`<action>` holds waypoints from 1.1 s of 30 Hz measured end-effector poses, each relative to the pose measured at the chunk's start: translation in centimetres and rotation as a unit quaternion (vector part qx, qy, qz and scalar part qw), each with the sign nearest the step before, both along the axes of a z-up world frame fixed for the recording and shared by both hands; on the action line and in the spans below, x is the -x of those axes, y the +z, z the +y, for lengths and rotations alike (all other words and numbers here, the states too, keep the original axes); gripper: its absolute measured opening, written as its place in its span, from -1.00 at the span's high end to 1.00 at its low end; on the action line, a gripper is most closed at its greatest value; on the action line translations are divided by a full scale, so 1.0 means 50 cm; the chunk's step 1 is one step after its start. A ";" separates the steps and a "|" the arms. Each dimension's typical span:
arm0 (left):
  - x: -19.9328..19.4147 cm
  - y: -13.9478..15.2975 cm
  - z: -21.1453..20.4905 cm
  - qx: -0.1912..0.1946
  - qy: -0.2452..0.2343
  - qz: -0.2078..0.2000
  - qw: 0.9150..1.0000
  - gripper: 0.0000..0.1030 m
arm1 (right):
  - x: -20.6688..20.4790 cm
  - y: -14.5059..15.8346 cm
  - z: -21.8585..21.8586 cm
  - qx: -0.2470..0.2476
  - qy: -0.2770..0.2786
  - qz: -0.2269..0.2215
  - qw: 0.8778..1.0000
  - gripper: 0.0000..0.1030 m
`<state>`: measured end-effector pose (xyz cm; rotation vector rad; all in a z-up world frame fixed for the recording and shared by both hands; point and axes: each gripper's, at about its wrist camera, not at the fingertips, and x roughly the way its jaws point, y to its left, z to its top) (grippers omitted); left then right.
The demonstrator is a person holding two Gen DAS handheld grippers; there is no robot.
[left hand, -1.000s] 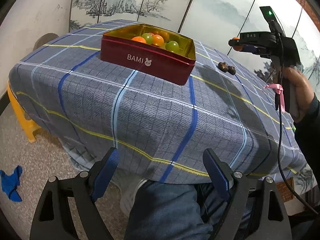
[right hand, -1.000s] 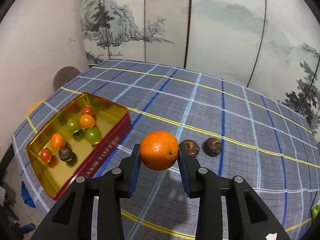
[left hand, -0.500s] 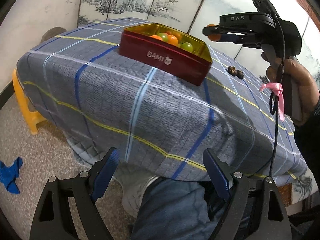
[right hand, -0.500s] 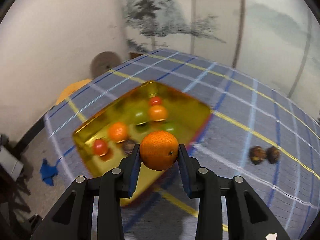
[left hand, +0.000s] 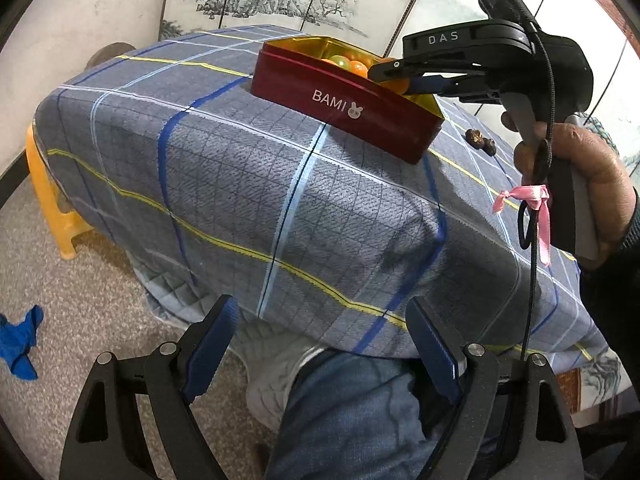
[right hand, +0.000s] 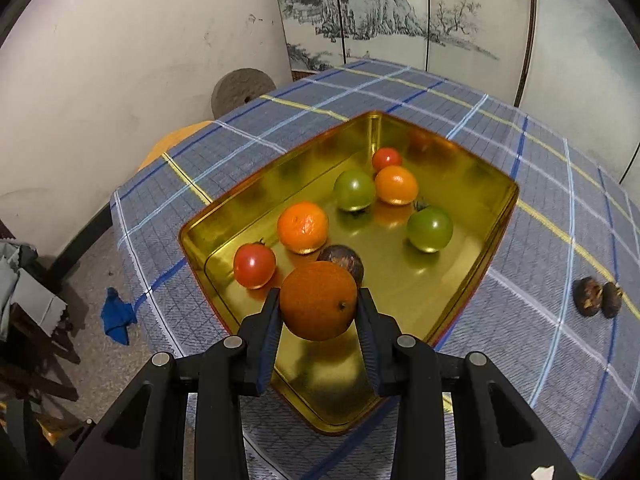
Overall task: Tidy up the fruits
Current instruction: 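Carry the orange with the right tool over the tin and lower it, then open the right tool to drop the orange into the tin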
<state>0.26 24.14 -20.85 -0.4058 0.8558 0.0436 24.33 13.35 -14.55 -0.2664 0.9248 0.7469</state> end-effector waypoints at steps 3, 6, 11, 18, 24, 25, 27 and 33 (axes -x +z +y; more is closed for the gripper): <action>-0.001 0.000 0.001 0.000 0.000 0.000 1.000 -0.66 | -0.008 -0.010 -0.004 -0.007 -0.006 0.015 1.000 0.35; -0.001 -0.001 0.001 0.001 0.001 0.001 1.000 -0.66 | -0.013 -0.018 -0.007 -0.011 -0.010 0.028 1.000 0.35; -0.002 -0.002 0.005 0.001 0.000 0.003 1.000 -0.66 | -0.008 -0.023 -0.004 -0.007 -0.007 0.027 1.000 0.35; -0.005 0.000 0.004 0.000 0.000 0.002 1.000 -0.66 | -0.001 -0.026 0.001 -0.003 0.000 0.022 1.000 0.34; -0.002 0.000 0.007 0.001 0.003 0.004 1.000 -0.66 | 0.008 -0.030 0.009 0.006 0.002 0.011 1.000 0.33; -0.001 0.000 0.008 0.001 0.003 0.004 1.000 -0.66 | 0.007 -0.029 0.009 0.006 0.003 0.012 1.000 0.34; 0.000 0.001 0.008 -0.001 0.004 0.004 1.000 -0.66 | 0.007 -0.029 0.009 0.008 0.003 0.011 1.000 0.34; 0.006 0.007 0.004 -0.007 0.005 0.004 1.000 -0.66 | 0.001 -0.025 0.005 0.000 0.003 0.020 1.000 0.08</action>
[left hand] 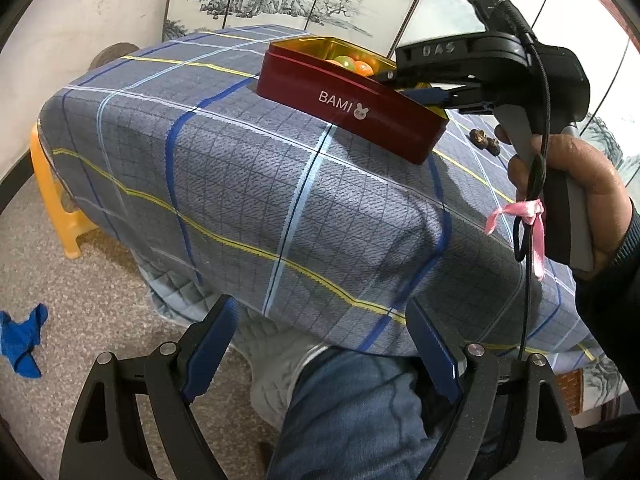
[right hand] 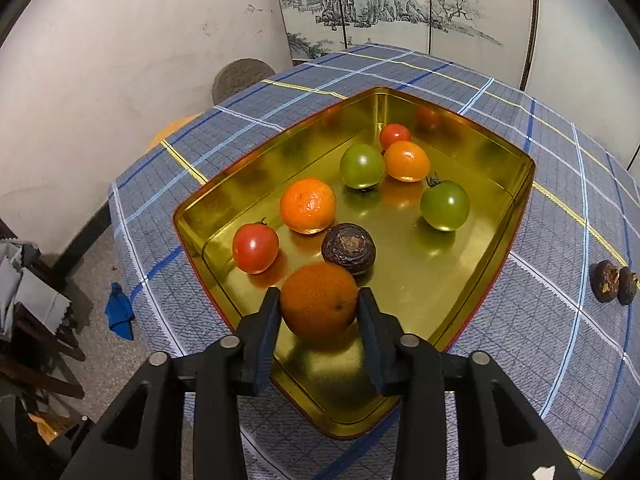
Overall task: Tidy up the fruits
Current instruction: 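Open the right tool to drop the orange into the tin, then reach the left tool to a brown dried fruit and close on it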
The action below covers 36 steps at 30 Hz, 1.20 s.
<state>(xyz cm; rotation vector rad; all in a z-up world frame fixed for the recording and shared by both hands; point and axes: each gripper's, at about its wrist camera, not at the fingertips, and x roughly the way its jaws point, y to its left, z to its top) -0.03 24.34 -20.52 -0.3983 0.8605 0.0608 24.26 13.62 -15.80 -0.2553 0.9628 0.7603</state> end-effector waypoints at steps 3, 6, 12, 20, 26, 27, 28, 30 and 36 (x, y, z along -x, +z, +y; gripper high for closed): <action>0.001 0.003 -0.002 -0.005 0.001 0.000 1.000 -0.66 | -0.003 0.021 -0.024 -0.037 -0.008 -0.003 0.999 -0.65; 0.003 0.014 -0.009 -0.019 0.000 -0.007 1.000 -0.66 | 0.000 0.069 -0.079 -0.093 -0.019 -0.037 0.995 -0.71; -0.023 0.069 -0.048 -0.073 -0.033 -0.044 0.996 -0.66 | -0.034 0.110 -0.258 -0.073 -0.112 -0.149 0.980 -0.95; -0.161 0.185 -0.153 -0.075 -0.115 -0.108 0.985 -0.66 | -0.165 -0.016 -0.704 -0.051 -0.356 -0.086 0.929 -0.98; -0.333 0.245 -0.278 -0.114 -0.168 -0.142 0.969 -0.66 | -0.165 -0.054 -0.924 -0.190 -0.446 -0.011 0.875 -0.99; -0.362 0.244 -0.293 -0.119 -0.172 -0.140 0.968 -0.66 | -0.162 -0.054 -0.935 -0.206 -0.446 -0.009 0.871 -0.98; -0.399 0.238 -0.313 -0.123 -0.181 -0.132 0.967 -0.66 | -0.159 -0.054 -0.939 -0.214 -0.446 -0.009 0.869 -0.98; -0.456 0.225 -0.342 -0.135 -0.177 -0.124 0.967 -0.66 | -0.158 -0.051 -0.934 -0.205 -0.447 -0.014 0.870 -0.99; -0.611 0.166 -0.400 -0.155 -0.175 -0.083 0.969 -0.66 | -0.160 -0.046 -0.912 -0.185 -0.439 -0.030 0.878 -0.99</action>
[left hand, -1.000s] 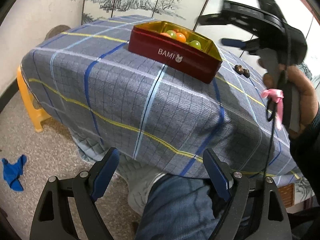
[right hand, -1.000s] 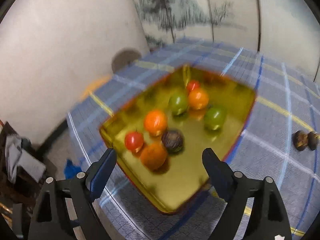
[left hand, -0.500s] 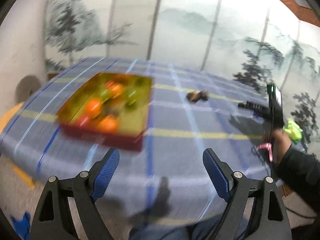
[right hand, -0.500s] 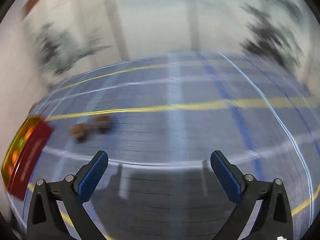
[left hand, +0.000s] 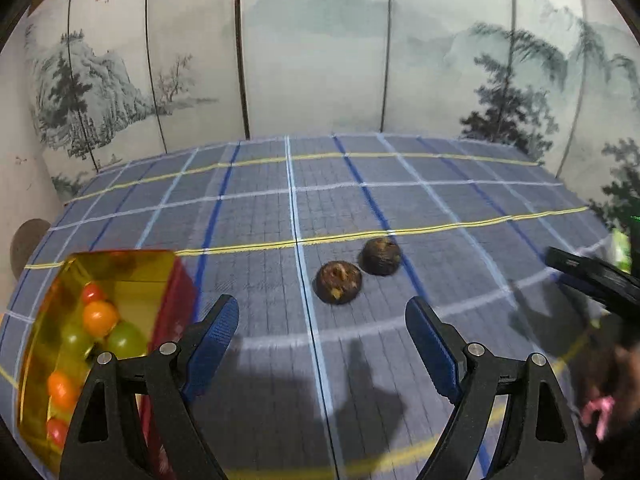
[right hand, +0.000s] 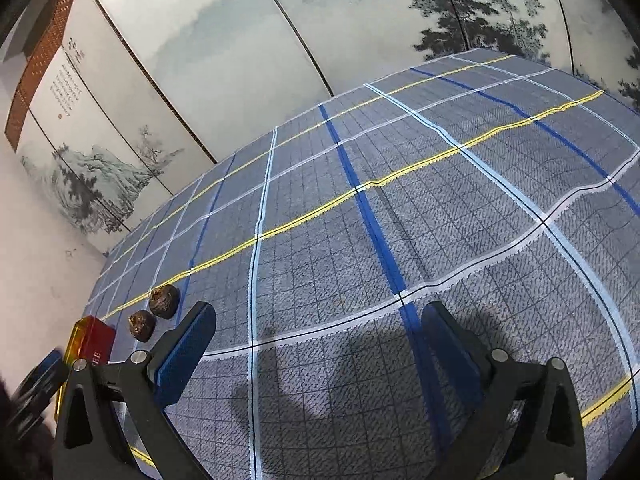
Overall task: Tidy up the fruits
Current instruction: 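Reach the left tool to a brown dried fruit and close on it, then carry the dried fruit with the left tool over the tin and lower it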
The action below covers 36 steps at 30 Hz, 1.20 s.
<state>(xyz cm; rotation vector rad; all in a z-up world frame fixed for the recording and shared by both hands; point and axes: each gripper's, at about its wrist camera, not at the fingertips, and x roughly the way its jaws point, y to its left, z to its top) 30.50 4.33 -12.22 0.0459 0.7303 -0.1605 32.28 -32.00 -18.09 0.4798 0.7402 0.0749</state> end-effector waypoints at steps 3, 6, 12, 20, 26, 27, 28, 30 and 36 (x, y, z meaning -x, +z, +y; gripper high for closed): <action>-0.052 -0.036 -0.010 0.022 0.000 0.027 0.999 -0.64 | -0.001 -0.005 -0.002 -0.003 -0.003 0.004 1.000 -0.99; -0.082 -0.058 -0.014 0.041 0.010 0.042 0.998 -0.64 | 0.000 -0.008 -0.003 0.002 -0.008 0.003 1.000 -0.99; -0.125 -0.097 -0.051 -0.013 0.006 0.063 0.998 -0.18 | 0.001 -0.006 0.004 0.007 -0.001 -0.002 1.000 -0.99; -0.144 -0.112 -0.077 -0.028 -0.008 0.077 0.997 0.20 | 0.005 -0.003 0.009 0.012 -0.003 -0.007 1.000 -0.99; -0.110 -0.065 -0.074 -0.024 -0.016 0.045 0.999 0.21 | 0.006 -0.003 0.007 0.013 -0.003 -0.008 1.000 -0.99; -0.103 -0.056 -0.070 -0.022 -0.014 0.039 0.999 0.21 | 0.007 -0.003 0.007 0.013 -0.003 -0.008 1.000 -0.99; -0.098 -0.048 -0.067 -0.020 -0.012 0.036 0.999 0.21 | 0.007 -0.003 0.007 0.013 -0.003 -0.008 1.000 -0.99; -0.088 -0.031 -0.057 -0.013 -0.009 0.031 0.999 0.21 | 0.007 -0.003 0.007 0.013 -0.003 -0.008 1.000 -0.99; -0.065 0.017 -0.025 -0.001 0.002 0.015 1.000 0.21 | 0.008 -0.005 0.006 0.014 -0.004 -0.005 1.000 -0.99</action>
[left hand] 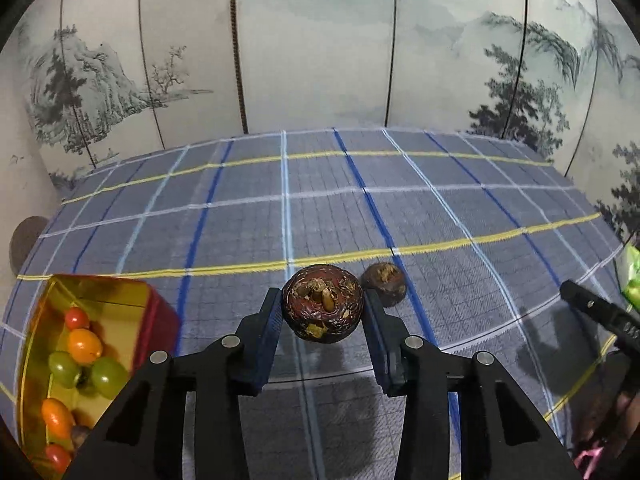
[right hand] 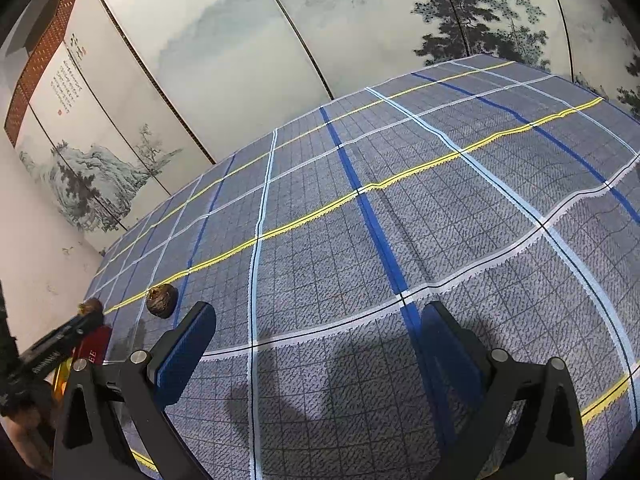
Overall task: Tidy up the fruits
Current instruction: 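Carry the dried fruit with the left tool over the tin and lower it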
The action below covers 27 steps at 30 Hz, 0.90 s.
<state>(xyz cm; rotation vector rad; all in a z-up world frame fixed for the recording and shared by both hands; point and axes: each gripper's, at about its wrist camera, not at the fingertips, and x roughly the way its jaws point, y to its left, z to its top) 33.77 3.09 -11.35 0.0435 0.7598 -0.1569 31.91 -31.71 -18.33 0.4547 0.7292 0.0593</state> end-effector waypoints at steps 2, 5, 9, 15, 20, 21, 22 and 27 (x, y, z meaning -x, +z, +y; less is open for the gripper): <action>0.007 0.018 0.018 0.002 0.005 -0.007 1.000 0.21 | -0.001 0.000 0.001 0.000 0.000 0.001 1.000 -0.99; 0.015 0.040 0.049 0.007 0.015 -0.015 1.000 0.21 | -0.001 -0.002 0.000 0.000 -0.001 0.002 1.000 -0.99; 0.023 0.062 0.091 0.012 0.031 -0.022 0.999 0.21 | -0.002 -0.002 0.001 0.001 -0.001 0.003 1.000 -0.99; 0.036 0.081 0.152 0.016 0.057 -0.029 0.998 0.21 | -0.002 -0.002 0.001 0.001 -0.001 0.004 1.000 -0.99; 0.046 0.087 0.201 0.016 0.077 -0.029 0.996 0.21 | -0.003 -0.003 0.000 0.001 -0.001 0.004 1.000 -0.99; 0.047 0.088 0.210 0.017 0.080 -0.028 0.996 0.21 | -0.003 -0.003 0.000 0.001 -0.001 0.004 1.000 -0.99; 0.049 0.089 0.220 0.018 0.085 -0.029 0.996 0.21 | -0.003 -0.003 0.000 0.001 -0.001 0.004 1.000 -0.99; 0.064 0.091 0.270 0.021 0.104 -0.029 0.994 0.21 | -0.003 -0.002 0.001 0.001 -0.001 0.005 1.000 -0.99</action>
